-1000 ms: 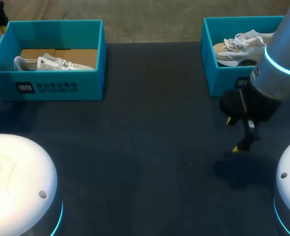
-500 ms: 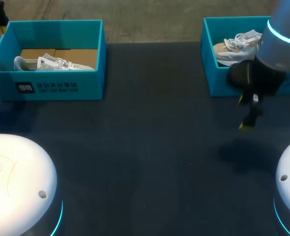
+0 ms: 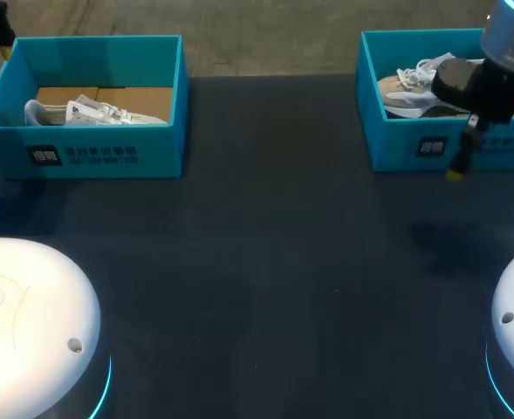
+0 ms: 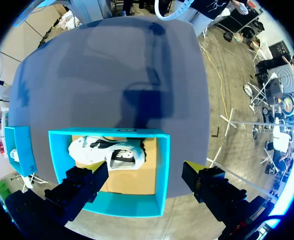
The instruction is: Take the shoe out of the shoebox, open the shoe tongue, remove and reinsert the insole, then place the shoe into the shoebox
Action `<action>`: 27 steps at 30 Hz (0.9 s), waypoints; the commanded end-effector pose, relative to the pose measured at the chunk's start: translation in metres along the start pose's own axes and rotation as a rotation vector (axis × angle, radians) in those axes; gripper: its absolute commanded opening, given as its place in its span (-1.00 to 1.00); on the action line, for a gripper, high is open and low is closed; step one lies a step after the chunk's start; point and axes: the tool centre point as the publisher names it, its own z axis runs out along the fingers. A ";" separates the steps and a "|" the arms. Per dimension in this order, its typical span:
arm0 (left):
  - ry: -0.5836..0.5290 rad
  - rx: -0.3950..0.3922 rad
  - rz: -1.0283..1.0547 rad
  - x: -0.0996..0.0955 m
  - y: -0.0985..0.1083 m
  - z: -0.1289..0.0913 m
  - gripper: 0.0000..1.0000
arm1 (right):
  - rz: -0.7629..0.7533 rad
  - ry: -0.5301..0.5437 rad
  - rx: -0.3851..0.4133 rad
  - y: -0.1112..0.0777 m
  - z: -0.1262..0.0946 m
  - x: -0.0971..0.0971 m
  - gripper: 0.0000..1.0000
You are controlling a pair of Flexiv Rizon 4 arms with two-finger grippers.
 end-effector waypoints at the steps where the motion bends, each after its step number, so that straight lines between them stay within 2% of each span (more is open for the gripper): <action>1: 0.002 -0.003 0.000 0.000 -0.002 -0.001 1.00 | -0.001 0.006 0.009 0.004 0.000 -0.003 1.00; 11: 0.002 -0.003 0.000 0.000 -0.002 -0.001 1.00 | -0.001 0.006 0.009 0.004 0.000 -0.003 1.00; 13: 0.002 -0.003 0.000 0.000 -0.002 -0.001 1.00 | 0.089 -0.046 0.094 0.011 0.008 -0.013 1.00; 18: 0.002 -0.003 0.000 0.000 -0.002 -0.001 1.00 | 0.304 -0.053 0.020 0.028 0.002 -0.047 1.00; 23: 0.002 -0.003 0.000 0.000 -0.002 -0.001 1.00 | 0.518 -0.084 0.027 0.035 -0.001 -0.075 1.00; 27: 0.002 -0.003 0.000 0.000 -0.002 -0.001 1.00 | 0.715 -0.047 0.008 0.035 -0.007 -0.099 1.00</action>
